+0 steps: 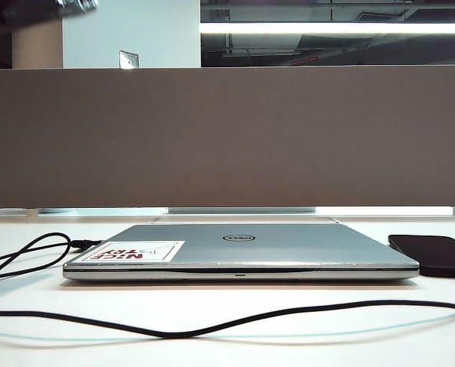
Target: Pick up the charging cable and the phone, plug the charging cable into the charging port on the phone, and finally place them back on the table.
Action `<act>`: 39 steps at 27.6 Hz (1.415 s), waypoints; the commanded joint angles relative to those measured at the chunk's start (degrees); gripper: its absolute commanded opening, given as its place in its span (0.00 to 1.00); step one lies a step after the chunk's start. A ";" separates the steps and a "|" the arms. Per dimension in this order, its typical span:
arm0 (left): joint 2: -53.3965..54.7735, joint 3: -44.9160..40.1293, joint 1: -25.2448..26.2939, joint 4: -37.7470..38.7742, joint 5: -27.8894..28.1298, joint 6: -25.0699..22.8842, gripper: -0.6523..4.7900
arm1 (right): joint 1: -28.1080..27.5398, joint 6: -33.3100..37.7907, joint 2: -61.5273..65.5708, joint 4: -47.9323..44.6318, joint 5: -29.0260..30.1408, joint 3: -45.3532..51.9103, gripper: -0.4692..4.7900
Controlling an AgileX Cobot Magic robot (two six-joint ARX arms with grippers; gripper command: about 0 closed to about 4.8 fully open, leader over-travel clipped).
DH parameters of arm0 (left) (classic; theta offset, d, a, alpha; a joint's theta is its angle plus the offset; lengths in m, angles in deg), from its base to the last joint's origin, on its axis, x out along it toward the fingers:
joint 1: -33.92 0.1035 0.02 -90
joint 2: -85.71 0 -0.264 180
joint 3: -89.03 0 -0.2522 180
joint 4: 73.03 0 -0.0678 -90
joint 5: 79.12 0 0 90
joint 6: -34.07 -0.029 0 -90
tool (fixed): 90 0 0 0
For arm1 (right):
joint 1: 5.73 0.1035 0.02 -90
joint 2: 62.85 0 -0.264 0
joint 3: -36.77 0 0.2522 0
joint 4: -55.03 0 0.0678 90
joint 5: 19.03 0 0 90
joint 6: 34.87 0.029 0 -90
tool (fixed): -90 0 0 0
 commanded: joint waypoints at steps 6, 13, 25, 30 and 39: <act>-10.27 -0.87 7.82 4.37 0.02 -3.69 0.11 | -0.02 -0.02 -0.11 -0.98 -0.04 -0.44 0.11; -22.80 -7.48 20.74 4.33 0.02 -3.63 0.11 | -0.09 -0.02 -0.11 -0.96 -0.04 -0.44 0.11; -36.81 -12.83 32.41 12.04 0.02 -3.63 0.11 | -0.09 -0.02 -0.11 -0.98 -0.04 -0.44 0.11; -39.50 -12.83 34.99 17.53 0.02 -3.63 0.11 | -0.07 -0.02 -0.11 -0.96 -0.04 -0.44 0.11; -39.43 -12.83 34.97 32.20 0.02 -3.63 0.11 | -0.07 -0.02 -0.11 -0.96 -0.04 -0.44 0.11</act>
